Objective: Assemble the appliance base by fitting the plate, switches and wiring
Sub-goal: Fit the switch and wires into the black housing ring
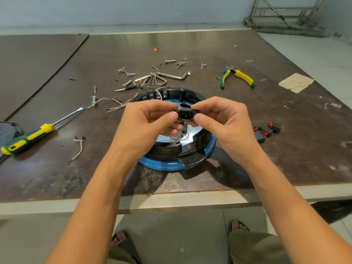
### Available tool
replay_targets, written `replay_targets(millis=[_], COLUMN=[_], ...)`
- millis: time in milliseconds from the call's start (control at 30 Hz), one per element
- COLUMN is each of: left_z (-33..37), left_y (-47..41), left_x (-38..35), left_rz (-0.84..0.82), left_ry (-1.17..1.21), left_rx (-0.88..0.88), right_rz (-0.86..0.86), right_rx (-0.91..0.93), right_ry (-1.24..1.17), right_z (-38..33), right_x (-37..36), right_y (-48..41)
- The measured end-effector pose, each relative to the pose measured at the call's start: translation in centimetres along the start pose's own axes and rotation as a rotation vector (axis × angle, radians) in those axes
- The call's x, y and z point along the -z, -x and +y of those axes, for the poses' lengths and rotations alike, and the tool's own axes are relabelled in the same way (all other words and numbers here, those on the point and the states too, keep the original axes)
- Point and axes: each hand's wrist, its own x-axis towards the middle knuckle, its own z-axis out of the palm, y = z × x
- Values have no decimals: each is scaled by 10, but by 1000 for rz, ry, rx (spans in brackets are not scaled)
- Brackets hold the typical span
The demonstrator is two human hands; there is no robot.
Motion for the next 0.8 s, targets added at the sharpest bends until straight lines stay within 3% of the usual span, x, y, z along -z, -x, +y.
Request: replay_targets(millis=[667,800], left_z=[5,8], left_y=[5,7], left_x=[-6,-4], left_rz=[17,19], left_ry=[-64,-175], left_rx=[-64,-102], right_rz=[-55,-82], right_rx=[15,16], right_ry=[26,42], right_z=[-3,-3], right_x=[6,8], right_y=[-1,0])
